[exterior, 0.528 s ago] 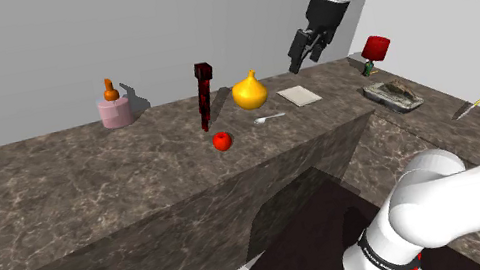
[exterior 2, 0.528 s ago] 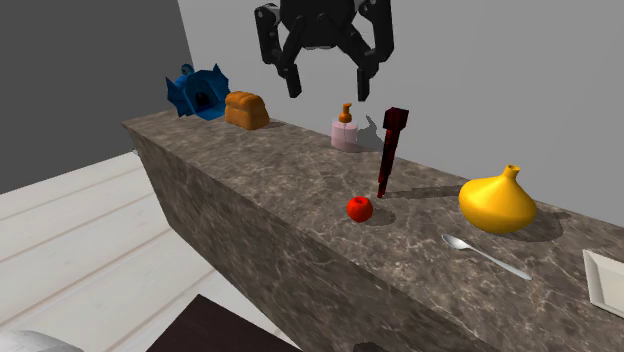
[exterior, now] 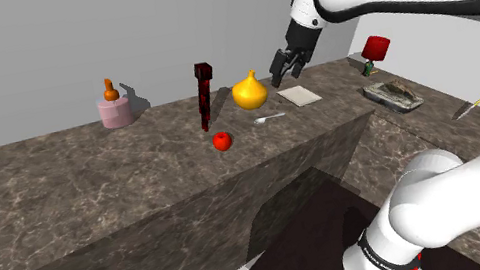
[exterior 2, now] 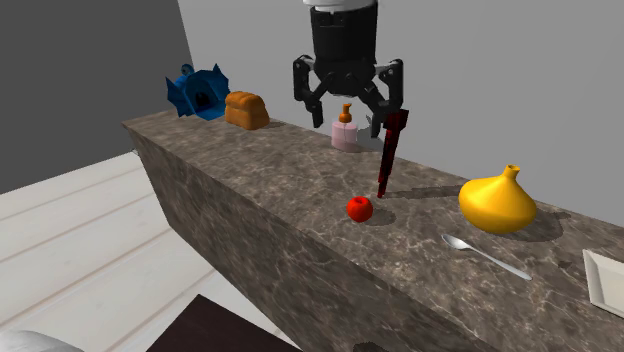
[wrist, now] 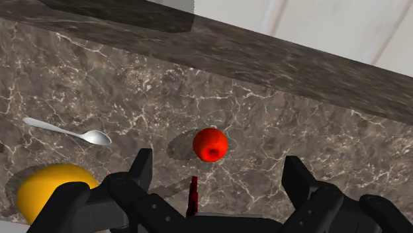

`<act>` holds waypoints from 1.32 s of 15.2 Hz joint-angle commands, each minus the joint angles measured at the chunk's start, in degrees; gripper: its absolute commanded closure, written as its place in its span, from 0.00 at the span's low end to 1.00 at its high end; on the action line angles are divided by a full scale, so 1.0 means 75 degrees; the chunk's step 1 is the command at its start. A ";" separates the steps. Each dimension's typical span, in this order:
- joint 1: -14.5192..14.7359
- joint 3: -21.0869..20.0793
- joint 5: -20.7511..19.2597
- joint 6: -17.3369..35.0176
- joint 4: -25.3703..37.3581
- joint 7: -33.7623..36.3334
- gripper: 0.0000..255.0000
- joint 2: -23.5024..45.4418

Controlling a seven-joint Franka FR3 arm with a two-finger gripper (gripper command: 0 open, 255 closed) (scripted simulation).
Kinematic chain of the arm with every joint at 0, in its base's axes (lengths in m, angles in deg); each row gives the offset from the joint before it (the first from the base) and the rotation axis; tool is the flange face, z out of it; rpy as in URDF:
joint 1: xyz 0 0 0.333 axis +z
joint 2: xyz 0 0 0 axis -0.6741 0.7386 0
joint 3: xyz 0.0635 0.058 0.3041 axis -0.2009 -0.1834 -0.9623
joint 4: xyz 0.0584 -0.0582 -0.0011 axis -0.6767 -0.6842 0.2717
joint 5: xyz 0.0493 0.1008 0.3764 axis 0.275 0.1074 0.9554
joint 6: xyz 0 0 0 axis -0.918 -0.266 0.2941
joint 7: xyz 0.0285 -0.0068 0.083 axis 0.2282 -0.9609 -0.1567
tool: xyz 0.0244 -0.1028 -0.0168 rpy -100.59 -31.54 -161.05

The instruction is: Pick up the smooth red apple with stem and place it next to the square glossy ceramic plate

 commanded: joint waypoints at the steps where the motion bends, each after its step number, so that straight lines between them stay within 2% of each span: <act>1: 0.0025 0.0137 0.0117 0.0479 -0.0112 -0.0060 0.00 0.0357; 6: 0.0141 0.0497 0.0515 0.1680 -0.0215 -0.0326 0.00 0.1490; 11: 0.0336 0.0850 0.1156 0.2749 -0.0048 -0.0772 0.00 0.2802; 15: 0.0507 0.1086 0.1916 0.3443 0.0288 -0.1305 0.00 0.3949; 20: 0.0587 0.1184 0.3151 0.4028 0.0972 -0.2157 0.00 0.5459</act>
